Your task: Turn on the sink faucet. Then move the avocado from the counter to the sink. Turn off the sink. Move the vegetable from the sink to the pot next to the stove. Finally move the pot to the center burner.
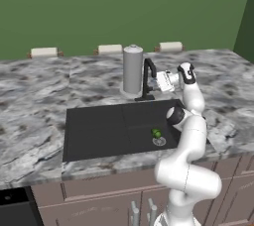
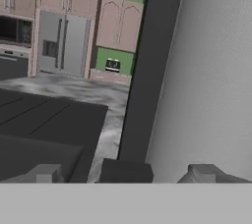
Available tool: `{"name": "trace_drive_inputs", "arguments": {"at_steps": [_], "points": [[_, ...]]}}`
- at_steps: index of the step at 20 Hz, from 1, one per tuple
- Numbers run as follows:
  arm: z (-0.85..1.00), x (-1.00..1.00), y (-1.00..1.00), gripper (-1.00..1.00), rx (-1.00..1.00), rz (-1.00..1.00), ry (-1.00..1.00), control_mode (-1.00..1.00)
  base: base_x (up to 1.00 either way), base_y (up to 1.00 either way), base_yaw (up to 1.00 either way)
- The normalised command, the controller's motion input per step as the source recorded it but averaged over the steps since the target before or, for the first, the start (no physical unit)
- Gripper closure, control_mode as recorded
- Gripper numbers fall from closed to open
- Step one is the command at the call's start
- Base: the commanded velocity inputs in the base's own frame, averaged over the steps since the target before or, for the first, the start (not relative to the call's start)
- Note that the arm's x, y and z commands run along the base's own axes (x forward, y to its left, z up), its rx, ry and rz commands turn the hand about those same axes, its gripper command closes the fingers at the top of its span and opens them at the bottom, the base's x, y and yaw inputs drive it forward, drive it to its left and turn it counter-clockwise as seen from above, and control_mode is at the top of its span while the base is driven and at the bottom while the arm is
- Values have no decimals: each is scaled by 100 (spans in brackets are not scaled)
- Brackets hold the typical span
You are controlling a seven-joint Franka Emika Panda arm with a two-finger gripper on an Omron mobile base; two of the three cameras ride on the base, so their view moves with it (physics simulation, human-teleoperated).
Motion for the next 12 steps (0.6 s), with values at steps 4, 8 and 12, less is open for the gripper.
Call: {"name": "trace_drive_inputs", "arguments": {"at_steps": [4, 8, 12], "points": [[0, 27, -29, -100, 0, 0, 1, -100, 0, 0, 0], [0, 28, -31, -100, 0, 0, 2, -100, 0, 0, 0], [0, 21, -30, -100, 0, 0, 1, -100, 0, 0, 0]]}}
